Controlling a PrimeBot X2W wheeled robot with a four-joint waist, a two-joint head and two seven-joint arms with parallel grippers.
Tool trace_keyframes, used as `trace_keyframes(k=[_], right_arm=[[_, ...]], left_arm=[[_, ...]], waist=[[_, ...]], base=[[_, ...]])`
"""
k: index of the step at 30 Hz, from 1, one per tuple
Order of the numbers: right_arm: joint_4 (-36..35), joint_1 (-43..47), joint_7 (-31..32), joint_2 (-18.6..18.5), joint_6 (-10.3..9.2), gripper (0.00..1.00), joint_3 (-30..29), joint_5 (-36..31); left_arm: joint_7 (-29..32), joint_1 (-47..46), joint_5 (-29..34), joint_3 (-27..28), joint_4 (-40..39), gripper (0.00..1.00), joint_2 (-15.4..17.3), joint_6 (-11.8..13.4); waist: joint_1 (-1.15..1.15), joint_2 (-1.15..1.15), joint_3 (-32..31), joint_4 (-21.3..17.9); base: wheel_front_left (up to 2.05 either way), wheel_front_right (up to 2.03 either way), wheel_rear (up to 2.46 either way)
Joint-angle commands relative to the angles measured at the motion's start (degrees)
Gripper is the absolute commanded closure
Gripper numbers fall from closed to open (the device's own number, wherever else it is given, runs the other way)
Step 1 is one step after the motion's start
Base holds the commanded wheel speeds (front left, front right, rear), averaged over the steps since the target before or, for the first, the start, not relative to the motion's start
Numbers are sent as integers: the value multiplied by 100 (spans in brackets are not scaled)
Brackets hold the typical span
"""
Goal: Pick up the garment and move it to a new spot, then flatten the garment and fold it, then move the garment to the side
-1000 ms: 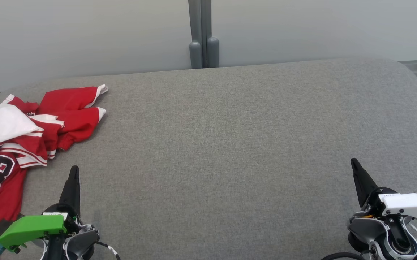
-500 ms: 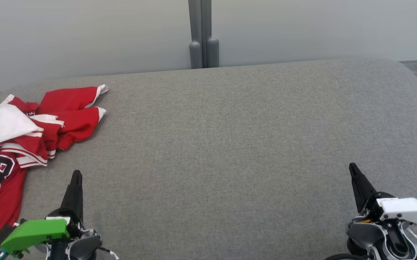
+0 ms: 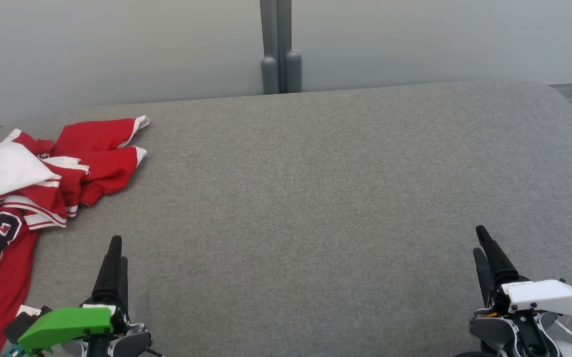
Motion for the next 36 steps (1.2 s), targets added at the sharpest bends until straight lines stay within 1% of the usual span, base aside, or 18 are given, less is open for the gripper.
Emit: trace_keyframes(k=[1, 8, 15, 19, 21, 22, 28, 36], right_arm=[[-134, -68, -63, -49, 2, 0, 27, -280], [-346, -31, -243, -59, 2, 0, 123, -1467], [-530, 22, -411, -187, 2, 0, 342, -2647], [-589, 55, -501, -231, 2, 0, 420, -3212], [-616, 62, -545, -239, 3, 0, 458, -3449], [-616, 62, -545, -239, 3, 0, 458, -3449], [-659, 91, -674, -267, 3, 0, 509, -4068], [-669, 124, -829, -307, 3, 0, 582, -4758]], left_arm=[[-57, -65, 157, -55, -86, 0, 77, 9], [-229, -79, 990, -209, -73, 0, 140, 85], [-389, -81, 2127, -413, -74, 0, 253, 187], [-477, -81, 2734, -547, -63, 0, 316, 242], [-518, -77, 3011, -603, -52, 0, 337, 274], [-518, -77, 3011, -603, -52, 0, 337, 274], [-636, -89, 3690, -728, -7, 0, 357, 354], [-786, -68, 4345, -782, -38, 0, 368, 337]], waist=[[0, 0, 1, 3], [0, 0, 2, 26], [0, 0, -2, 53], [0, 0, -5, 68], [0, 0, -4, 74], [0, 0, -4, 74], [0, 0, -5, 99], [0, 0, 3, 122]], base=[[0, 0, 0], [0, 0, 0], [0, 0, 0], [0, 0, 0], [0, 0, 0], [0, 0, 0], [0, 0, 0], [0, 0, 0]])
